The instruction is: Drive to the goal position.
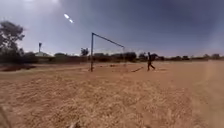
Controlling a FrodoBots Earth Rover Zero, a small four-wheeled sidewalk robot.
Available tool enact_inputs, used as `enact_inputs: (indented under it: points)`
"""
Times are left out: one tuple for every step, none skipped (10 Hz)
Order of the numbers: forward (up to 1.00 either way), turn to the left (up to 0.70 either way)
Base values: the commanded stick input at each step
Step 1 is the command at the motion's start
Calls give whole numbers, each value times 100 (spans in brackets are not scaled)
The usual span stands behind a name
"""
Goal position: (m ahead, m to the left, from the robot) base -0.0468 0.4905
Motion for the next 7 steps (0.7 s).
enact_inputs:
  points:
    - [2,0]
    - [0,0]
    - [0,0]
    - [0,0]
    - [0,0]
    - [0,0]
    - [0,0]
